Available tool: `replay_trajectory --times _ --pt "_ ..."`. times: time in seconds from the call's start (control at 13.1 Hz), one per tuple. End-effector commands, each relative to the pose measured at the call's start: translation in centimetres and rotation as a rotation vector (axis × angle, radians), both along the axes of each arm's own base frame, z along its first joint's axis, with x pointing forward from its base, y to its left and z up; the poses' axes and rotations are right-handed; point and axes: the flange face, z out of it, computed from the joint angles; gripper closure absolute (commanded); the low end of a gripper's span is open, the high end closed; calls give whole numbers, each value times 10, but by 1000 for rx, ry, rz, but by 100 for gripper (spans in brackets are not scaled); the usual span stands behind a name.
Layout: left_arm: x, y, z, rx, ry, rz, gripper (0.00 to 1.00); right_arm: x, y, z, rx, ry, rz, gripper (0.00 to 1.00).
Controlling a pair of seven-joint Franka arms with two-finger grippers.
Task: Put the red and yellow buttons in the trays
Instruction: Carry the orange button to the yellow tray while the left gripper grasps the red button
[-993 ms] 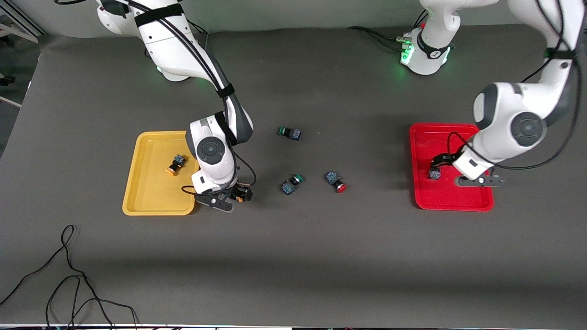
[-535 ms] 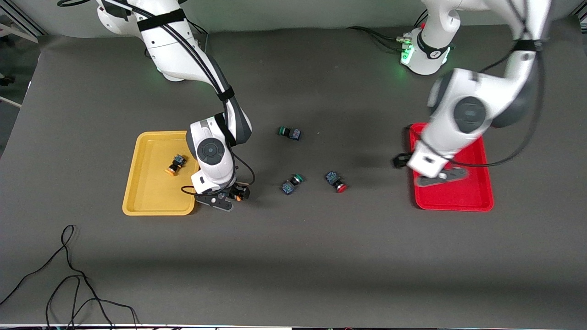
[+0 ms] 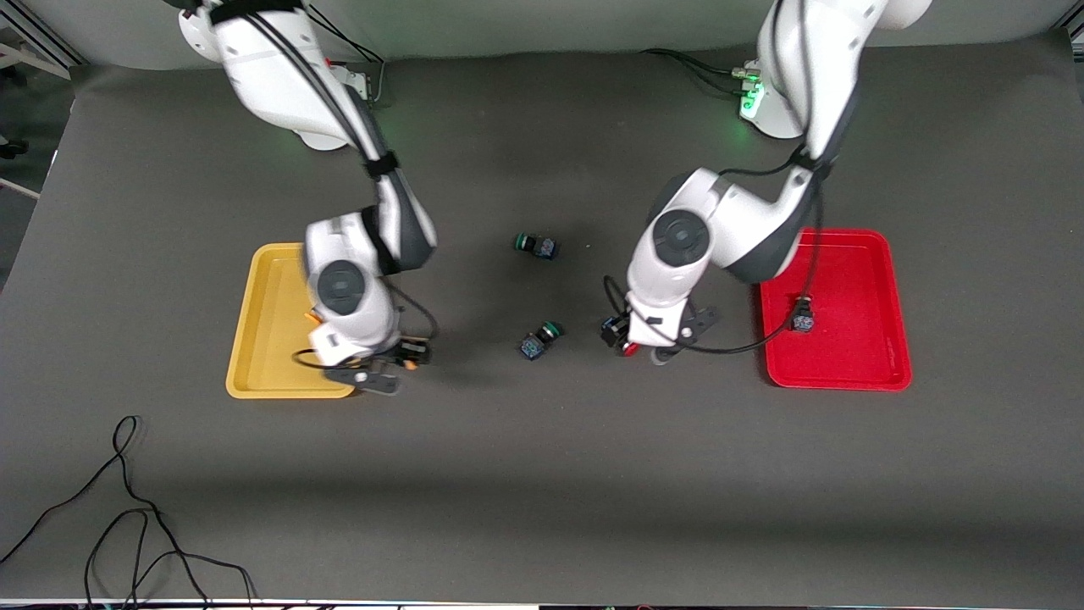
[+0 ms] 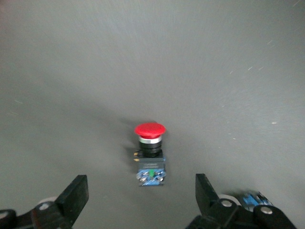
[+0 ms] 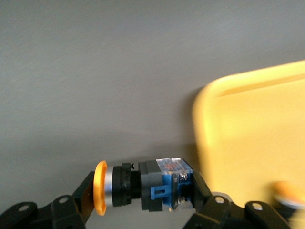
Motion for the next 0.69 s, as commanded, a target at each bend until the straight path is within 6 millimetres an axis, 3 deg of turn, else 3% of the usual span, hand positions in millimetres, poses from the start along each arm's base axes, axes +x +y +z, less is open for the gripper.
replay_trajectory --times 0.0,0.08,0.15,0.23,0.38,0.46,0.61 --pt "0 -15 -44 17 5 45 0 -5 -81 21 21 59 92 55" --pt "-1 -14 -53 29 6 35 0 -7 -100 16 14 63 115 55" --pt "-2 -14 -58 40 7 26 8 -11 -109 12 12 60 115 37" --pt "-2 -13 -61 49 3 15 20 -11 -111 10 21 49 96 1" --pt "-1 -10 -66 68 -3 -6 78 -11 -111 13 45 46 75 0" --pt "0 -10 -63 67 -5 -13 93 -10 -114 16 48 41 70 0" --pt "11 -10 -45 61 -18 -36 100 -7 -131 27 66 27 53 0"
